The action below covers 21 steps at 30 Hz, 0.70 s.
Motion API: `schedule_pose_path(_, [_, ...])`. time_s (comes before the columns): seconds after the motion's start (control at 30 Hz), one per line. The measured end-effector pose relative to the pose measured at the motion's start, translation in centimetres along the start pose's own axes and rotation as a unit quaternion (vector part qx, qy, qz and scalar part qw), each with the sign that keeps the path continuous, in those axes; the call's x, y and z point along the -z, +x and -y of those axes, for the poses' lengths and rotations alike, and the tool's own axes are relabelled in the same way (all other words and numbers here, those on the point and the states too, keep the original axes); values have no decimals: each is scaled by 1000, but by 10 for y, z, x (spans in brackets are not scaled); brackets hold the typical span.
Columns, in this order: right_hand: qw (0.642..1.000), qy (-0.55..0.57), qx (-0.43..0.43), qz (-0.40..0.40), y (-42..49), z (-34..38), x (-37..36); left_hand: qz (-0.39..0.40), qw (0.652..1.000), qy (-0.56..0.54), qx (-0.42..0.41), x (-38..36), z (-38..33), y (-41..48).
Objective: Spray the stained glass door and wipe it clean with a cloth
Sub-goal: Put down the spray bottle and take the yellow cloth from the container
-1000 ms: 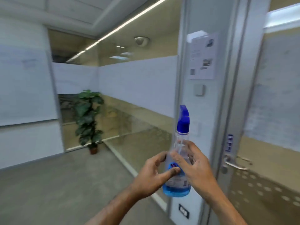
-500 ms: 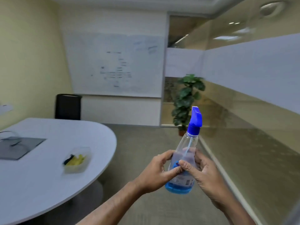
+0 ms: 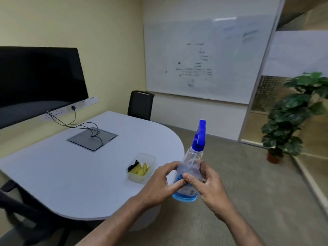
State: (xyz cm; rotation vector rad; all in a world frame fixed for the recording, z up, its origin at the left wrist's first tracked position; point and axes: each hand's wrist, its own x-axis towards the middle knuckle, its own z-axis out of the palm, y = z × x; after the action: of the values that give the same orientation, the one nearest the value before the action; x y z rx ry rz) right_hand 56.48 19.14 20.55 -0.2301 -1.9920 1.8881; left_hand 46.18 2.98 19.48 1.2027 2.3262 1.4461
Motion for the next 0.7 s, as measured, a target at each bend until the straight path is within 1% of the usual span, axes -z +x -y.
schedule_pose_path(0.17, [1000,-7,-9,25,72,-22,-20,-35,998,30,53,23,49,44])
schedule_pose_path(0.37, [999,-18,-25,29,141,-48,-56,-38,995,49,74,59,99,89])
schedule_pose_path(0.43, [999,-34,-28,22,164,-60,-70,-35,995,54,82,70,119,101])
schedule_pose_path(0.6, [998,-49,-21,20,222,-92,-107,-20,995,63,75,107,174,140])
schedule_pose_path(0.7, [998,-57,-27,-15,259,-110,-131,-10,996,53,77,137,214,167])
